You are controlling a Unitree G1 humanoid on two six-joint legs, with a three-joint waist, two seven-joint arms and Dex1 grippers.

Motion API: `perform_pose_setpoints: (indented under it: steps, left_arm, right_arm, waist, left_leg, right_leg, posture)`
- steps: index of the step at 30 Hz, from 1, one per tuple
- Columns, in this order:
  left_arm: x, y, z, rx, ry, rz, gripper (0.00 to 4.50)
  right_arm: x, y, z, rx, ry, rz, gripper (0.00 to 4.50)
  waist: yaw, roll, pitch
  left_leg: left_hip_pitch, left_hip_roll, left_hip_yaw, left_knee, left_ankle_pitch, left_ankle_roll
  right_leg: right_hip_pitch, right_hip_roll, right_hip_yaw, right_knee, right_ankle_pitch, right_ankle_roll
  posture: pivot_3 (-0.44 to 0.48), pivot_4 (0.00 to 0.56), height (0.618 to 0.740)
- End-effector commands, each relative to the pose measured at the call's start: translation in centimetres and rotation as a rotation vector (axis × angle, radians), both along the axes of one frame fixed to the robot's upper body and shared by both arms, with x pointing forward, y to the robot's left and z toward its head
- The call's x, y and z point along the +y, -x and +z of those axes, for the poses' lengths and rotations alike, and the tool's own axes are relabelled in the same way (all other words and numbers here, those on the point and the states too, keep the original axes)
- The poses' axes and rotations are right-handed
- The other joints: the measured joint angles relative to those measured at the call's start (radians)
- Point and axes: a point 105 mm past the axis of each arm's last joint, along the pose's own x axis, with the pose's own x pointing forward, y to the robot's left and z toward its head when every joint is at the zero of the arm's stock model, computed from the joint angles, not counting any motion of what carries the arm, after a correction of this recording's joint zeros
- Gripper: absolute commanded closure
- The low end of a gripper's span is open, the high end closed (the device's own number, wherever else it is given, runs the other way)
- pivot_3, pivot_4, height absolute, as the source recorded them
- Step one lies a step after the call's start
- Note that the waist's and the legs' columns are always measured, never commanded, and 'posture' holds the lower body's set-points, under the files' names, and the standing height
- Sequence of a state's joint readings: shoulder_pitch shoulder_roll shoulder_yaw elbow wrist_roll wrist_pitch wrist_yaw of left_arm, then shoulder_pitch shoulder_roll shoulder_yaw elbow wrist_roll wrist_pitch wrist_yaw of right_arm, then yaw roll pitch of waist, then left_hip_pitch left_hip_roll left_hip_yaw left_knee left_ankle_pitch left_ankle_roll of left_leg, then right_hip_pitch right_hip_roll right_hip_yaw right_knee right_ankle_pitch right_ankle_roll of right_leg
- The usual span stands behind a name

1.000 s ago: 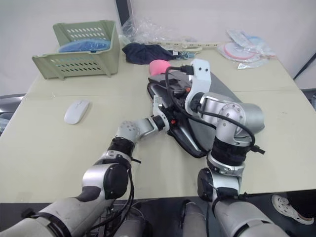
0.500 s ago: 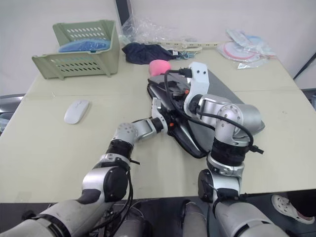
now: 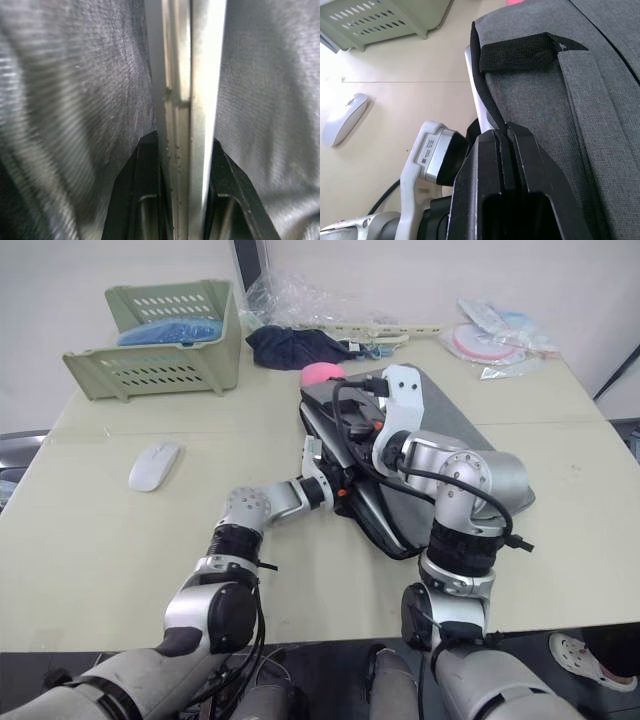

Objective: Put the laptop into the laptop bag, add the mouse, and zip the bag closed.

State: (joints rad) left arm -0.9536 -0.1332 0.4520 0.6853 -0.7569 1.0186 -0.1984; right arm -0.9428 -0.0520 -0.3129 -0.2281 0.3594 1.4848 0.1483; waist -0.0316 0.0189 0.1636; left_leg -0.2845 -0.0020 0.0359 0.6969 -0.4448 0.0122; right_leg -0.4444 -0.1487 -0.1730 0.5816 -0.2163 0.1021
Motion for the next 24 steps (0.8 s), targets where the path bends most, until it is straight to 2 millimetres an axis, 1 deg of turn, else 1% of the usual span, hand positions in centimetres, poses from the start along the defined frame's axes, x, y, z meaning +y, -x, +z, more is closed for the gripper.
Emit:
perform_pose_setpoints:
  steps: [1, 12, 20, 24]
  left_arm:
    - [1.1, -0.3, 2.5, -0.094, 0.024, 0.030, 3.82]
    - [1.0, 0.2, 1.5, -0.073, 0.009, 0.027, 3.82]
    - [-1.2, -0.3, 0.6, -0.039, 0.025, 0.014, 3.82]
    - [-2.7, -0.6, 0.7, -0.042, 0.033, -0.005, 3.82]
  right_arm:
    - [0.0, 0.1, 0.8, -0.043, -0.007, 0.014, 4.50]
    - [0.1, 0.2, 1.0, -0.049, -0.006, 0.018, 4.50]
    - [1.0, 0.5, 1.5, -0.059, -0.016, 0.044, 4.50]
    - [1.3, 0.7, 1.8, -0.061, -0.019, 0.054, 4.50]
  waist:
    - [0.000, 0.000, 0.000]
    - [0.000, 0.000, 0.000]
    - [0.004, 0.000, 0.000]
    - [0.005, 0.000, 0.000]
  left_leg:
    - [0.000, 0.000, 0.000, 0.000, 0.000, 0.000]
    - [0.000, 0.000, 0.000, 0.000, 0.000, 0.000]
    - [0.000, 0.000, 0.000, 0.000, 0.000, 0.000]
    - [0.000, 0.000, 0.000, 0.001, 0.000, 0.000]
  right_leg:
    - [0.000, 0.000, 0.000, 0.000, 0.000, 0.000]
    - [0.000, 0.000, 0.000, 0.000, 0.000, 0.000]
    - [0.000, 0.000, 0.000, 0.000, 0.000, 0.000]
    - [0.000, 0.000, 0.000, 0.000, 0.000, 0.000]
  posture:
    - [0.000, 0.150, 0.740]
    - [0.000, 0.150, 0.740]
    - [0.000, 0.150, 0.740]
    - [0.000, 0.150, 0.740]
